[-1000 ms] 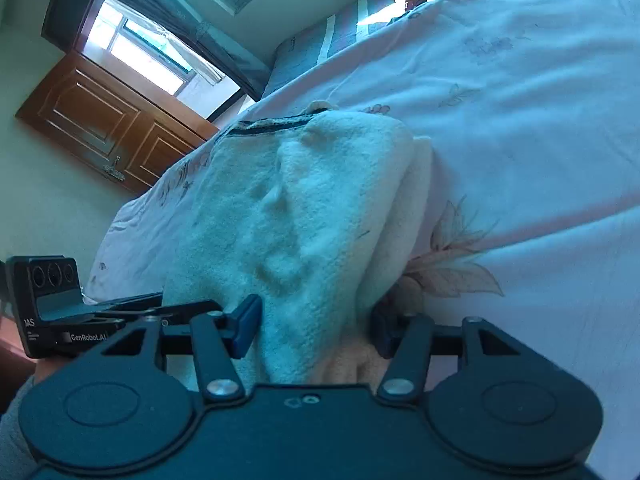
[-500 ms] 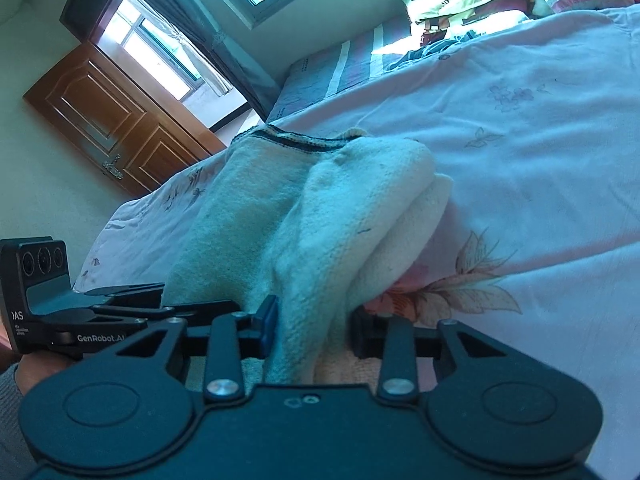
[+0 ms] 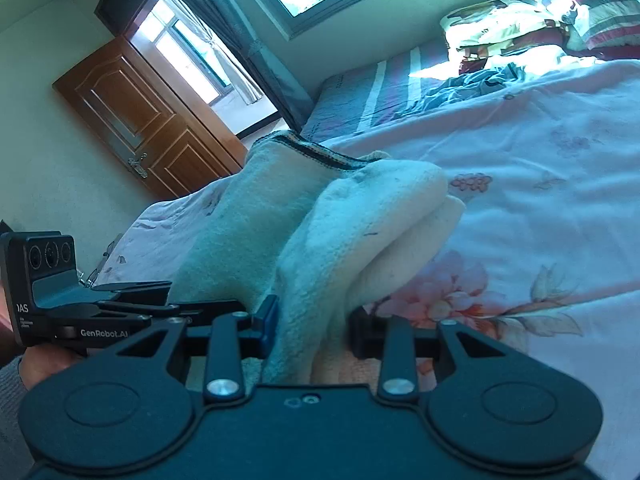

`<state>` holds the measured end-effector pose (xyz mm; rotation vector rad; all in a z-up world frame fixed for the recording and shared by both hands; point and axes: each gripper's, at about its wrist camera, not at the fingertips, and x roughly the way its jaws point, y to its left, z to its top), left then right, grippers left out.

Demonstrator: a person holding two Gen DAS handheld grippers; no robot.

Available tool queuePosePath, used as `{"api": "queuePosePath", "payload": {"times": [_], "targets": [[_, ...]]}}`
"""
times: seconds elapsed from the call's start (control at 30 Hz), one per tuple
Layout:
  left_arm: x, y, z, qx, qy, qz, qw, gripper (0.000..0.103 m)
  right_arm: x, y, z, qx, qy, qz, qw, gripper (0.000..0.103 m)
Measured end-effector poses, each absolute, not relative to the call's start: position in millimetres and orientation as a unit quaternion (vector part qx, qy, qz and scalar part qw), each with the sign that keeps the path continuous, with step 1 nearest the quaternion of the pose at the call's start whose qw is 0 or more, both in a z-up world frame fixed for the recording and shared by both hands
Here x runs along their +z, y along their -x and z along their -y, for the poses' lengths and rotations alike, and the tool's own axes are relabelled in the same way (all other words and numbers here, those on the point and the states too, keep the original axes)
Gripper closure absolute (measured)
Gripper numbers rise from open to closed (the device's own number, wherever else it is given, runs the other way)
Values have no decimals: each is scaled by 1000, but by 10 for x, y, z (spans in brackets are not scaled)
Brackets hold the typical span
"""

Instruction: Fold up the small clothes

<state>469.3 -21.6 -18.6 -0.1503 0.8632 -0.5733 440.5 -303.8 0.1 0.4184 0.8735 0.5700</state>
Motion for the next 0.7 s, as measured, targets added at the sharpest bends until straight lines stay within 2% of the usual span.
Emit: {"api": "queuePosePath", "payload": {"times": [0.37,0.7], "targets": [[-106,-4336,-1062,-242,79,-410,876,54,145,-4273,1805,297,-163,-415,844,69],[-265,-4037,-2151,-223,87,-419,876,54,15,-4108,801,316,-165,-430,830,69]]}}
